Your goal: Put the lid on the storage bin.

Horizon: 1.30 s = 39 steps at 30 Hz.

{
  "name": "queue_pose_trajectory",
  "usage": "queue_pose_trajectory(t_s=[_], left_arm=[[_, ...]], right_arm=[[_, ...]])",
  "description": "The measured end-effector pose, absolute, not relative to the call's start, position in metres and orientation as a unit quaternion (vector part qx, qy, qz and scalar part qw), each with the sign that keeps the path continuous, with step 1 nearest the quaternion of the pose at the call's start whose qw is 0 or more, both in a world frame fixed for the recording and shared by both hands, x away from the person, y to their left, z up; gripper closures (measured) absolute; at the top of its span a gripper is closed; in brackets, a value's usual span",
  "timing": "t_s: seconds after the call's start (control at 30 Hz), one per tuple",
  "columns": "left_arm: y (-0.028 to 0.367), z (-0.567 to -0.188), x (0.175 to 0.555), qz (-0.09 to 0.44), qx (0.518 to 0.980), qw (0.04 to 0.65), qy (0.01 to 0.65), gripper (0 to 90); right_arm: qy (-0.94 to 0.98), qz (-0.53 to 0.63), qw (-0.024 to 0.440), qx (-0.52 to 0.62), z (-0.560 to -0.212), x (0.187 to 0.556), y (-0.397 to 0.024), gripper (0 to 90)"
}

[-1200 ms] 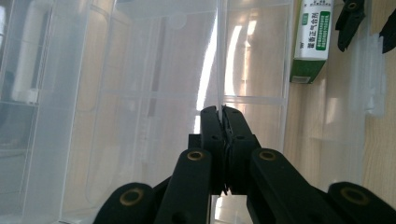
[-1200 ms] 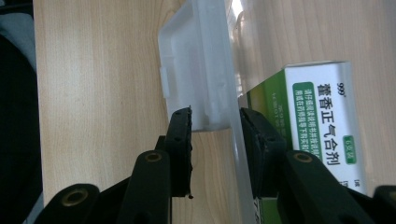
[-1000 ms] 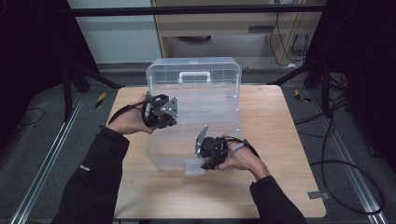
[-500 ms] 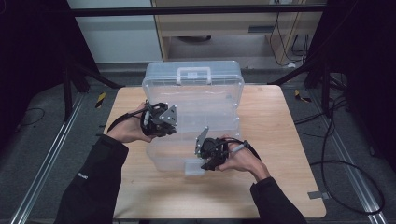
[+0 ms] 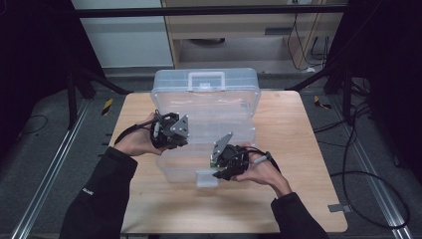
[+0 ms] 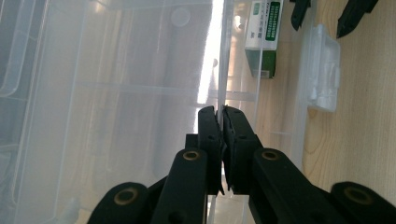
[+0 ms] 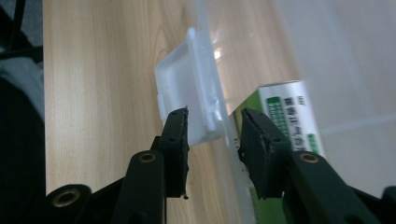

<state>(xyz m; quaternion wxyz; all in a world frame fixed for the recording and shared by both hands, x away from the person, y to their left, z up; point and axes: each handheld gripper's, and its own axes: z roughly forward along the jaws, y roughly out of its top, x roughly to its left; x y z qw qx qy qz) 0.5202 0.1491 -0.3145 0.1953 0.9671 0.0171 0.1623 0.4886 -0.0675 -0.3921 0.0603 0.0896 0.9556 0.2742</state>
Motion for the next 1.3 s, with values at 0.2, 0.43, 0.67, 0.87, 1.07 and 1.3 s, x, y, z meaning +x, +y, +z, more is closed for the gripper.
queue_pose_trajectory(t_s=[0.2,0.43,0.67,0.87,1.07,1.3], left_arm=[[0.150,-0.316,0.518,0.155,0.968,0.194,0.029,85.8],[0.151,-0.317,0.517,0.151,0.969,0.195,0.030,85.7],[0.150,-0.317,0.516,0.147,0.969,0.193,0.032,85.2],[0.150,-0.319,0.516,0.144,0.970,0.194,0.028,85.1],[0.149,-0.321,0.515,0.148,0.969,0.196,0.021,85.0],[0.146,-0.325,0.512,0.145,0.972,0.185,0.009,84.8]], right_arm=[[0.934,0.320,0.083,0.139,-0.377,0.485,-0.089,76.7],[0.875,0.416,0.108,0.222,-0.359,0.487,-0.126,87.4],[0.798,0.500,0.161,0.295,-0.341,0.491,-0.159,90.0],[0.759,0.504,0.195,0.365,-0.338,0.504,-0.174,90.0],[0.742,0.501,0.203,0.398,-0.339,0.515,-0.184,90.0],[0.736,0.496,0.210,0.411,-0.338,0.517,-0.189,90.0]])
